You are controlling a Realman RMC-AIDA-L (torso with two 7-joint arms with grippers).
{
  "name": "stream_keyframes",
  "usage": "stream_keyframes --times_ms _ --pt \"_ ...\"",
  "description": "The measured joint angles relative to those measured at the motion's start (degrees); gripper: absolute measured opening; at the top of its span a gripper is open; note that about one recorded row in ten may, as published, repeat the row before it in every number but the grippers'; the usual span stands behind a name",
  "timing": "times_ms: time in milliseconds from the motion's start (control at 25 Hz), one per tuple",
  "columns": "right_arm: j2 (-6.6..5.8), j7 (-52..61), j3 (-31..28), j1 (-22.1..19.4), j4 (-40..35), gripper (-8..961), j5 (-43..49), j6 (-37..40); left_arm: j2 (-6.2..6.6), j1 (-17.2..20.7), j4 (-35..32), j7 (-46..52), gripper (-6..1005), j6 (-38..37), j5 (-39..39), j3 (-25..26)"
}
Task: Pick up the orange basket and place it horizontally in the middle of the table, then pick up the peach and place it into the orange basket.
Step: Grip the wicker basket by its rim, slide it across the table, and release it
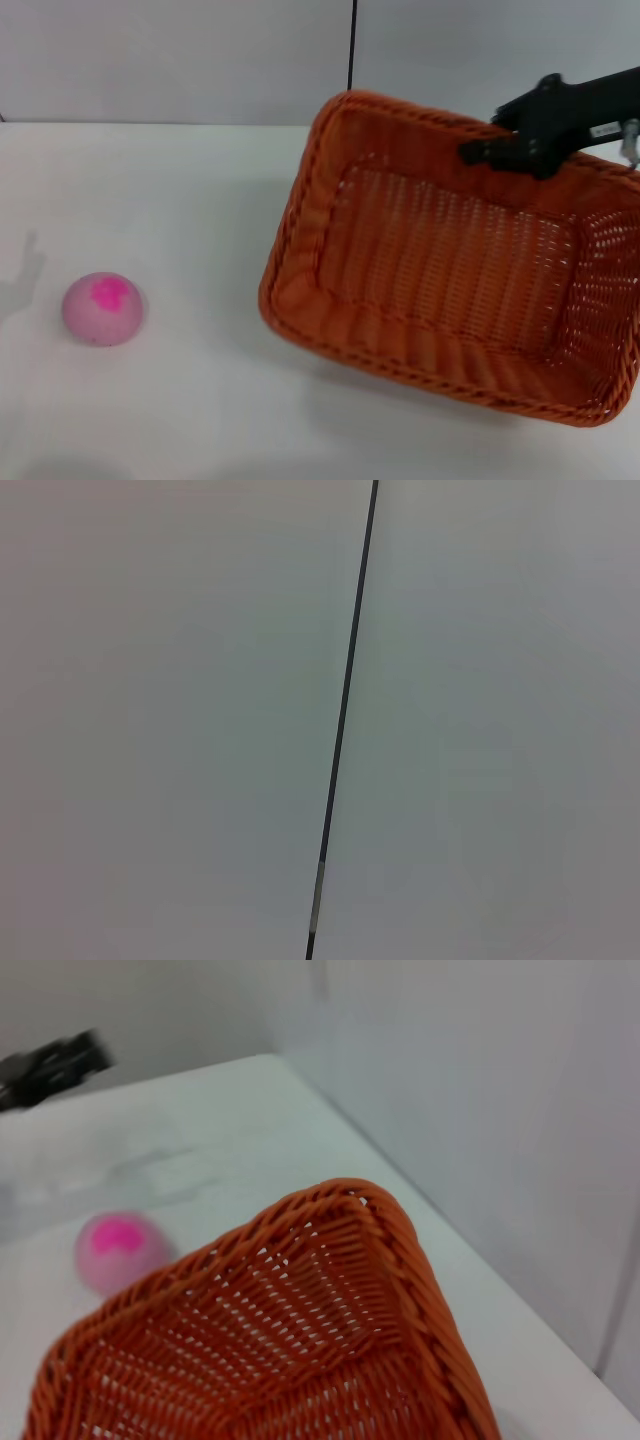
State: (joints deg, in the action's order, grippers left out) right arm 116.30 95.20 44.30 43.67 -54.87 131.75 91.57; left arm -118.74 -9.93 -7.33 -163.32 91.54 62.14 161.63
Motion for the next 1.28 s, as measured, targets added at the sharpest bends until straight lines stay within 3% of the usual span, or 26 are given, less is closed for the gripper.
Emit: stream_keyframes --times_ms 480,880,1040,1280 --pt "0.49 -11.3 11.1 1.6 -1.9 155 0.7 -0.3 -0.11 0.7 -0.2 0.0 792 1.6 0.0 -1.9" --pt "0.57 -17.6 12.9 1.9 -2.0 156 0.6 -0.1 -0.09 0.8 -1.3 0.0 789 3.4 0.1 -3.0" --pt "1.72 -17.8 12.5 0.5 -3.8 156 -0.5 -1.7 -0.09 0.8 -1.5 0.0 788 3.4 0.1 -3.3" --pt "2.5 -17.6 12.9 -0.5 -5.0 155 -0.6 -3.0 -0.1 0.3 -1.6 0.0 786 3.1 0.1 -3.9"
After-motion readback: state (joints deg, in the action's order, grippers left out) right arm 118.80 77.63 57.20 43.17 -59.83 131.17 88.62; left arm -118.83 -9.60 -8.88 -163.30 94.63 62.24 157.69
